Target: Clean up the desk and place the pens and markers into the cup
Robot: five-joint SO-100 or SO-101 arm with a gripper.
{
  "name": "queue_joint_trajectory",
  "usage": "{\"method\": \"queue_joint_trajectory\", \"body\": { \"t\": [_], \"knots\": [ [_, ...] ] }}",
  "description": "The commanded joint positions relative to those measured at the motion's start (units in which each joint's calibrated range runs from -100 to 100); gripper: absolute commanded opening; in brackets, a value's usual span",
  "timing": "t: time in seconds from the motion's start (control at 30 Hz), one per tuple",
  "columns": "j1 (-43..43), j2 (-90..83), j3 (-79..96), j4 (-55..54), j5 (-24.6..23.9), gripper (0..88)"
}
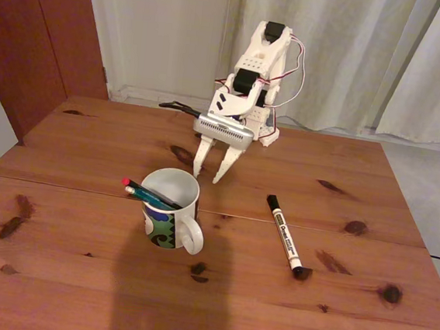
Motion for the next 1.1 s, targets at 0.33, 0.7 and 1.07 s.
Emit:
{"method": "queue_joint_trajectory", "body": {
  "t": [0.33, 0.7, 1.07],
  "knots": [
    [1.3, -2.5, -0.7, -1.6, 0.9, 14.9],
    [-9.8, -1.9, -11.0, -1.6, -2.8, 14.8],
    [-19.4, -1.9, -10.4, -0.7, -3.6, 14.8]
  ]
}}
